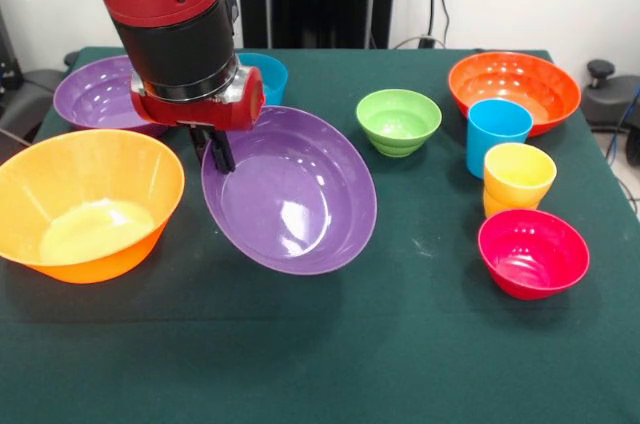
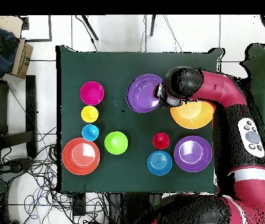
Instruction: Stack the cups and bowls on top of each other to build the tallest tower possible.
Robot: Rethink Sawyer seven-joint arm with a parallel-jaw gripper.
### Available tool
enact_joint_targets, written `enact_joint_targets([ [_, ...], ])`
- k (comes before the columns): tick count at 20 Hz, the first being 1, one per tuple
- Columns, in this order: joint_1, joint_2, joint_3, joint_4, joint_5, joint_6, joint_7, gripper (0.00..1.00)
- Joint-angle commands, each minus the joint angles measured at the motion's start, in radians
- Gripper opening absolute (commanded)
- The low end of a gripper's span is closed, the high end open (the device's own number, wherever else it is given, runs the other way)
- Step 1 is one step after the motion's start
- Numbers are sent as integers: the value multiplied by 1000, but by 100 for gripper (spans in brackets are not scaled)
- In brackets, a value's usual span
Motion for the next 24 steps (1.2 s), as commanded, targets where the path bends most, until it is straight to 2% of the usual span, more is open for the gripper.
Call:
enact_joint_targets([
  [1, -30, -24, 46, 44, -34, 32, -199, 0],
  [11, -37, -2, 56, 21, -40, 42, -213, 0],
  [24, -27, -16, 52, 28, -56, 49, -205, 0],
])
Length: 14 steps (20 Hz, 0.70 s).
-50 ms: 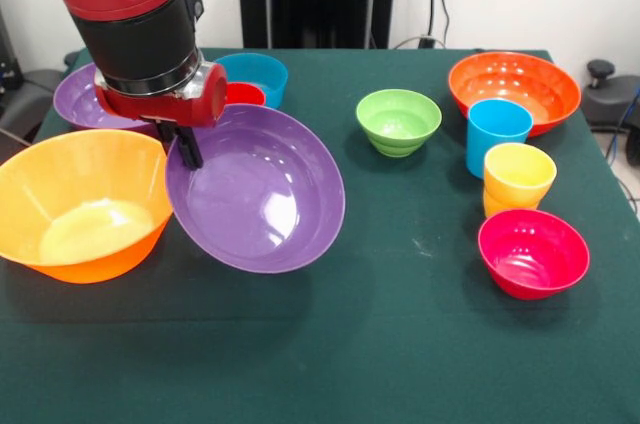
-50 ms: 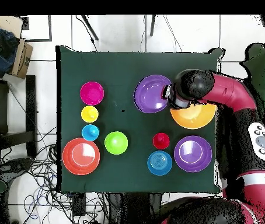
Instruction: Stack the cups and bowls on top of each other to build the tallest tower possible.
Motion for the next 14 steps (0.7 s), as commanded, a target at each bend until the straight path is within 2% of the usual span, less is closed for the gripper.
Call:
enact_joint_targets([
  [1, 15, -15, 52, 28, -48, 51, -206, 0],
  [14, 21, -30, 45, 56, -61, 22, -187, 0],
])
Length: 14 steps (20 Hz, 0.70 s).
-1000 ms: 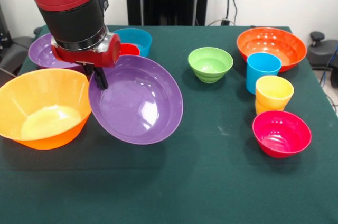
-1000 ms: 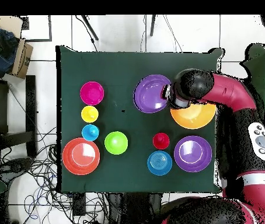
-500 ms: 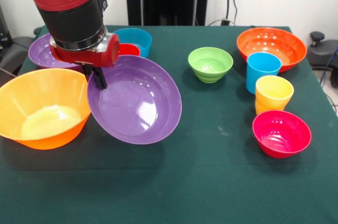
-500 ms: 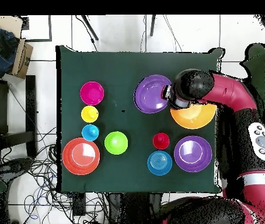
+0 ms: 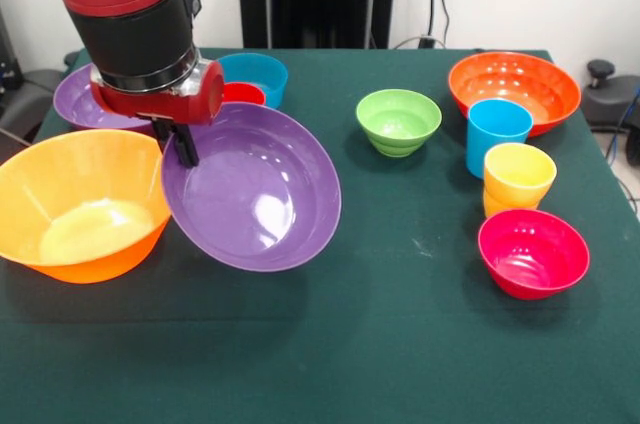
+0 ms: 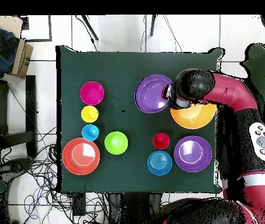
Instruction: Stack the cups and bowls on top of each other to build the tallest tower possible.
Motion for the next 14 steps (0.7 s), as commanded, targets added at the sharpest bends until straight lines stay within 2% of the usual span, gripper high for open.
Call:
enact_joint_targets([
  [1, 22, -21, 45, 57, -52, 21, -185, 0],
  [14, 42, -16, 33, 63, -72, -19, -148, 0],
])
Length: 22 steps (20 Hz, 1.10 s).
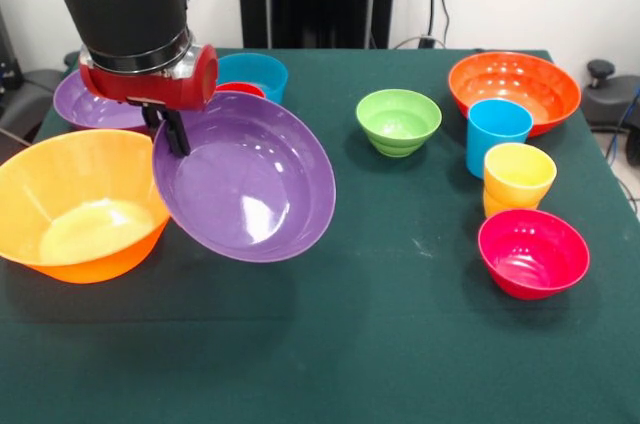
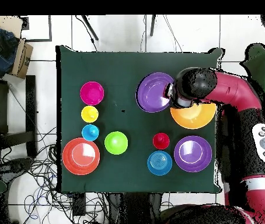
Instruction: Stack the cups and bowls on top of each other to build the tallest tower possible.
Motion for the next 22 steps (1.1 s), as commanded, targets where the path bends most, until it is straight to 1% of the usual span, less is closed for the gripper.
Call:
enact_joint_targets([
  [1, 41, 20, 33, 54, -66, -20, -147, 0],
  [14, 51, 22, 31, 49, -73, -24, -139, 0],
  [19, 62, 13, 29, 59, -67, -24, -119, 0],
  [22, 69, 19, 26, 44, -75, -19, -121, 0],
])
